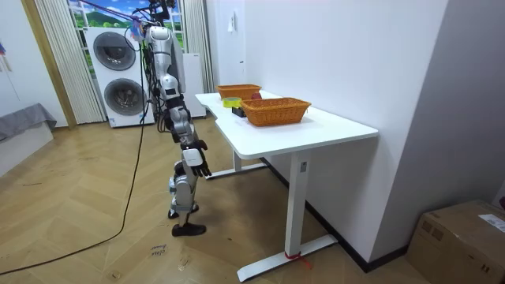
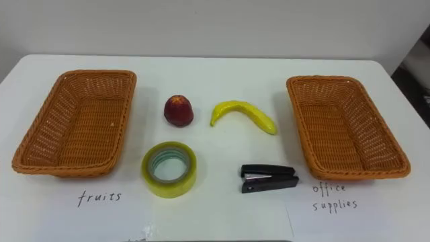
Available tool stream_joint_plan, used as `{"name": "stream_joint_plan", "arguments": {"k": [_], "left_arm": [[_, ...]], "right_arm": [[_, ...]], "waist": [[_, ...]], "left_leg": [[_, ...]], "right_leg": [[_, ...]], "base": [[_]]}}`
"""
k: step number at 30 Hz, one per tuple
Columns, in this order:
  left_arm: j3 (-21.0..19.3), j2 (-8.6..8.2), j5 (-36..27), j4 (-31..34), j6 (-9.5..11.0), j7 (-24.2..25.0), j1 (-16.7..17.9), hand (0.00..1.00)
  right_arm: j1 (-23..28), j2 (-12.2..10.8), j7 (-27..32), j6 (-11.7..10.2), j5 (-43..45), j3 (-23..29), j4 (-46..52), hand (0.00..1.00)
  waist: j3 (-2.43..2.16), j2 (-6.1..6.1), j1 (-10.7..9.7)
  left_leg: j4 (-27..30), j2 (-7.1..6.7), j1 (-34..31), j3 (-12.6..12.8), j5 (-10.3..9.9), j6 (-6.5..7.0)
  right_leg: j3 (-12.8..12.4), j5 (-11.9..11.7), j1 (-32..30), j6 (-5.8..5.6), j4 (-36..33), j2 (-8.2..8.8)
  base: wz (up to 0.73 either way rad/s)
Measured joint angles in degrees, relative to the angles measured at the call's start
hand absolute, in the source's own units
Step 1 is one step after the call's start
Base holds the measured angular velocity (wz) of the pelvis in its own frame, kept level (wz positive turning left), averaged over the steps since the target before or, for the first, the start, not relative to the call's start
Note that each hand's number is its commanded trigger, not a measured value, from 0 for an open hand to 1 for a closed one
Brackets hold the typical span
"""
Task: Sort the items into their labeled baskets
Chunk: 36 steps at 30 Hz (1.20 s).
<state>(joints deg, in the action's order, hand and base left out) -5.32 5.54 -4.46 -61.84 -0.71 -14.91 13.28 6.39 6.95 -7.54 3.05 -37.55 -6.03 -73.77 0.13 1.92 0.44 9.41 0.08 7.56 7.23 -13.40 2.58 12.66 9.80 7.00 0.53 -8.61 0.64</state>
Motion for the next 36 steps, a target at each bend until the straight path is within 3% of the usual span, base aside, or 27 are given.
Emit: {"name": "stream_joint_plan", "arguments": {"k": [16,24,36], "left_arm": [[-0.03,0.35,0.14,-0.08,-0.64,-0.01,2.18,0.0],[-0.24,0.37,0.17,-0.34,-0.67,-0.02,2.06,0.0],[-1.45,0.33,0.19,-1.29,-1.65,0.0,1.91,0.0]], "right_arm": [[-0.2,0.0,-0.07,0.13,-0.33,-0.33,0.17,0.0],[0.44,0.0,0.75,0.12,-0.38,0.03,-0.09,0.0],[2.11,-0.02,3.12,0.13,-1.51,4.85,-0.43,0.0]], "waist": [[-0.08,0.67,0.2],[-0.15,0.33,0.21],[-0.01,-0.52,-0.21]], "left_leg": [[0.1,-0.03,0.08,-0.25,0.0,0.0],[-0.01,0.03,0.24,-0.26,-0.01,-0.01],[0.08,0.09,1.14,-0.08,-0.09,-0.1]], "right_leg": [[0.04,0.02,-0.14,0.0,0.05,-0.06],[-0.02,-0.06,0.05,0.06,-0.11,-0.19],[-0.51,-0.15,0.82,0.16,-0.05,-0.04]], "base": [[0.0],[0.0],[0.0]]}}
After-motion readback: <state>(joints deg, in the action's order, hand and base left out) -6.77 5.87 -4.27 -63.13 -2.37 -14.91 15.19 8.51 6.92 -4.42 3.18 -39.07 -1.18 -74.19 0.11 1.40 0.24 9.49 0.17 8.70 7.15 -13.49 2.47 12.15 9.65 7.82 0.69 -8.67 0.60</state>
